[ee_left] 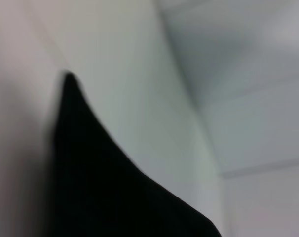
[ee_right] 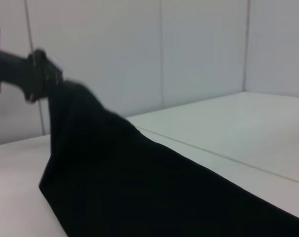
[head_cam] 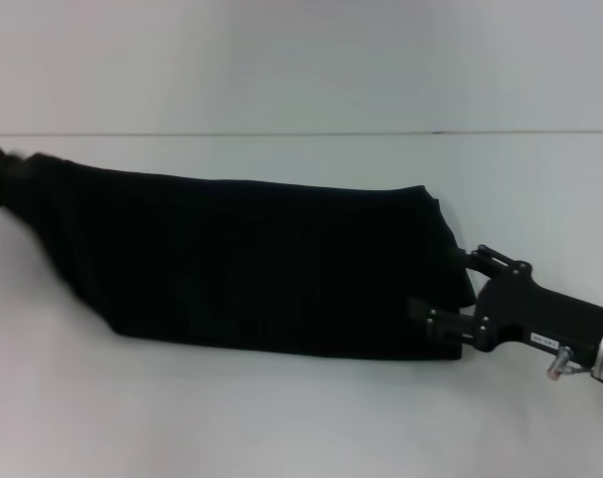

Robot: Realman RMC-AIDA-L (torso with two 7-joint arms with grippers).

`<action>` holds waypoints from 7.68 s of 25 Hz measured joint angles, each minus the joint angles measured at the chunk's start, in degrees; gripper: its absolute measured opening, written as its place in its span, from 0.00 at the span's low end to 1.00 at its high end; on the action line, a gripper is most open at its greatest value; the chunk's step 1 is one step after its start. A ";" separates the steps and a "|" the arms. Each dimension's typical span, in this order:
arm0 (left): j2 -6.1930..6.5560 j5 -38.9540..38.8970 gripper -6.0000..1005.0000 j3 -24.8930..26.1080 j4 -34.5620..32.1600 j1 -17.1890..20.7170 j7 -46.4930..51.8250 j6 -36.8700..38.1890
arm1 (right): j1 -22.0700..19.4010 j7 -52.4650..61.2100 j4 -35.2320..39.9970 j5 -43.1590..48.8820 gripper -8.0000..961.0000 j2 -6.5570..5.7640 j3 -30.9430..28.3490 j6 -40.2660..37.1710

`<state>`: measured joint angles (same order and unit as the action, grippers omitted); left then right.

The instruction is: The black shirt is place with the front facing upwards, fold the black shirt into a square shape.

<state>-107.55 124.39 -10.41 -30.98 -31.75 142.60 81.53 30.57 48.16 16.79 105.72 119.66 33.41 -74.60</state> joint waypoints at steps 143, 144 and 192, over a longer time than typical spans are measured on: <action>-11.56 -1.35 0.90 -30.99 9.69 -13.58 -6.04 -27.09 | -8.14 -11.68 0.16 6.50 0.98 0.31 -4.44 -10.07; -11.77 -1.26 0.86 -31.01 9.68 -13.69 -6.12 -27.61 | -8.14 -11.65 0.15 6.48 0.98 0.30 -4.42 -10.11; -13.36 -22.37 0.09 -28.61 10.52 -4.65 -15.03 -29.04 | -6.02 -11.46 0.08 5.98 0.98 0.39 -5.32 -9.96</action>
<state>-120.91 102.02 -39.02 -20.46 -36.40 127.58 52.49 24.55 36.70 16.87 111.70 120.05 28.09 -84.56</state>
